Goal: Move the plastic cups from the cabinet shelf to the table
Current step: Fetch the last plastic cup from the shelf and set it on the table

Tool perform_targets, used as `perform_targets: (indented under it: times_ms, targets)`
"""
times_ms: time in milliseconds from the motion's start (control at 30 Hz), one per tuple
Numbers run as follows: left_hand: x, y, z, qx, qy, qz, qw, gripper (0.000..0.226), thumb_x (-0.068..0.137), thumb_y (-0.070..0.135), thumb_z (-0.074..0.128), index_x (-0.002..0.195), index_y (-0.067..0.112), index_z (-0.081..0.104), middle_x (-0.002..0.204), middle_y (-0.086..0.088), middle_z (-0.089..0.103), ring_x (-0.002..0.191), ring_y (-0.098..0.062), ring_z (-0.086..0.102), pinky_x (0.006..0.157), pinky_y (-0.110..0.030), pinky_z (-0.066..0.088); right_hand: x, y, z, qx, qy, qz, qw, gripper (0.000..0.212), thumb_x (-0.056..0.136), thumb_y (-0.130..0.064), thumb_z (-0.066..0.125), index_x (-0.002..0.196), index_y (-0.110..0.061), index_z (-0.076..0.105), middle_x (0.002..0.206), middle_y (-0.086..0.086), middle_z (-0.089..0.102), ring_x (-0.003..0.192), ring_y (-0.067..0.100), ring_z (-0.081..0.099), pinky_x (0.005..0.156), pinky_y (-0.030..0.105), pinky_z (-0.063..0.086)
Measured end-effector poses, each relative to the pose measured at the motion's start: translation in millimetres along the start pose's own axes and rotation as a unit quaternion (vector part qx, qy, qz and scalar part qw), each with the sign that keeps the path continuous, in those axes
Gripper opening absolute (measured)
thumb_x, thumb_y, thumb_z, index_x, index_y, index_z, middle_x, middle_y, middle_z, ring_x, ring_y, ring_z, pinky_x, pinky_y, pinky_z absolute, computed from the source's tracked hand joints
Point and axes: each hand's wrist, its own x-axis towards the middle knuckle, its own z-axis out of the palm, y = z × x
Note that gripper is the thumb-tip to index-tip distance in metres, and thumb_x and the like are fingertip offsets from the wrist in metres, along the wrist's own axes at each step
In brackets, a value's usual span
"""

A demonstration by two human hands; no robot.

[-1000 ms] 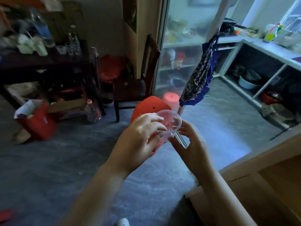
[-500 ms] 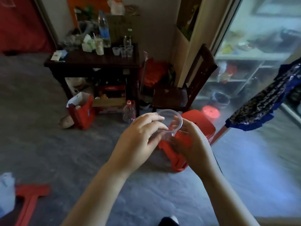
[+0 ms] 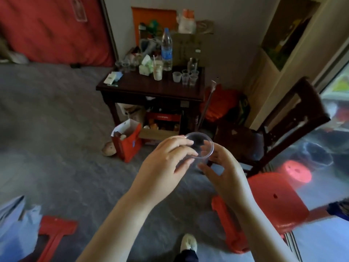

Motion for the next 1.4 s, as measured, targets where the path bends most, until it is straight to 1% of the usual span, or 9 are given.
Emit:
perform_targets:
  times_ms: [67,267,433,533,733,1000,1100,1267,1400]
  targets:
    - [37.9,-14.8,2.3,0.008,0.002,0.003,1.0,0.013,0.085,0.017,0.064,0.098,0.02,0.068,0.118,0.009,0.06,0.121,-0.004,0.047,0.097,-0.022,0.041,40.3,16.0,-3.2,0.005,-0.005,-0.007,1.0,0.05,0.082,-0.04,0.065,0.127,-0.047,0.043,0.114,-0.023,0.058,0.104,0.005,0.059,0.086,0.023,0.048]
    - [128.0,-69.4,16.4,0.032,0.044,0.0,0.999,0.012,0.088,0.02,0.06,0.098,0.021,0.067,0.117,0.011,0.059,0.121,-0.002,0.046,0.098,-0.016,0.037,151.1,61.2,-5.2,0.004,-0.025,-0.025,0.999,0.054,0.079,-0.035,0.069,0.124,-0.05,0.043,0.117,-0.027,0.056,0.107,-0.003,0.055,0.086,0.013,0.044]
    - [172.3,-119.2,27.9,0.031,0.057,-0.031,0.997,0.012,0.089,0.024,0.058,0.097,0.021,0.067,0.116,0.01,0.06,0.12,-0.003,0.048,0.096,-0.015,0.038,212.6,92.6,16.3,0.014,-0.061,-0.015,0.998,0.055,0.077,-0.032,0.07,0.123,-0.049,0.044,0.112,-0.016,0.059,0.1,0.005,0.058,0.083,0.016,0.047]
    - [199.4,-154.5,36.3,0.024,0.042,-0.04,0.998,0.013,0.089,0.024,0.058,0.098,0.022,0.067,0.117,0.01,0.06,0.12,-0.002,0.047,0.097,-0.016,0.038,248.7,115.4,33.4,0.033,-0.068,0.01,0.997,0.055,0.077,-0.028,0.073,0.121,-0.049,0.046,0.112,-0.017,0.06,0.097,0.006,0.061,0.081,0.014,0.048]
    - [268.1,-236.7,60.4,0.005,0.031,-0.035,0.999,0.013,0.086,0.022,0.061,0.097,0.02,0.068,0.117,0.009,0.059,0.117,-0.003,0.05,0.097,-0.015,0.039,332.2,167.8,59.9,0.017,-0.068,0.038,0.997,0.055,0.076,-0.031,0.07,0.12,-0.054,0.045,0.114,-0.025,0.058,0.107,0.0,0.056,0.089,0.015,0.044]
    - [365.8,-341.6,102.7,-0.011,-0.044,-0.024,0.999,0.01,0.085,0.019,0.062,0.093,0.018,0.069,0.115,0.005,0.061,0.119,-0.007,0.048,0.1,-0.012,0.033,425.6,243.7,96.3,-0.01,-0.037,0.094,0.995,0.061,0.074,-0.018,0.077,0.118,-0.048,0.047,0.112,-0.026,0.058,0.106,-0.004,0.055,0.087,0.009,0.041]
    - [402.3,-366.3,122.0,-0.028,-0.07,-0.024,0.997,0.009,0.085,0.017,0.064,0.092,0.018,0.069,0.114,0.004,0.061,0.117,-0.009,0.05,0.098,-0.015,0.037,451.1,270.4,97.5,-0.009,-0.025,0.128,0.991,0.053,0.076,-0.021,0.076,0.12,-0.038,0.051,0.114,-0.022,0.058,0.105,-0.002,0.057,0.086,0.011,0.043]
    - [455.5,-399.1,159.9,0.011,-0.102,-0.003,0.995,0.011,0.083,0.016,0.067,0.093,0.017,0.071,0.11,0.001,0.064,0.107,-0.015,0.058,0.088,-0.033,0.05,494.1,321.7,91.9,-0.035,-0.051,0.149,0.987,0.05,0.077,-0.018,0.075,0.122,-0.027,0.052,0.112,-0.013,0.06,0.103,-0.002,0.057,0.086,0.015,0.046]
    - [490.6,-413.4,190.8,0.029,-0.107,-0.044,0.993,0.013,0.08,0.016,0.069,0.093,0.018,0.072,0.106,0.003,0.065,0.097,-0.015,0.061,0.081,-0.032,0.052,531.0,362.3,82.2,-0.038,-0.089,0.172,0.98,0.048,0.08,-0.022,0.071,0.122,-0.03,0.05,0.114,-0.016,0.057,0.105,-0.004,0.056,0.086,0.02,0.049]
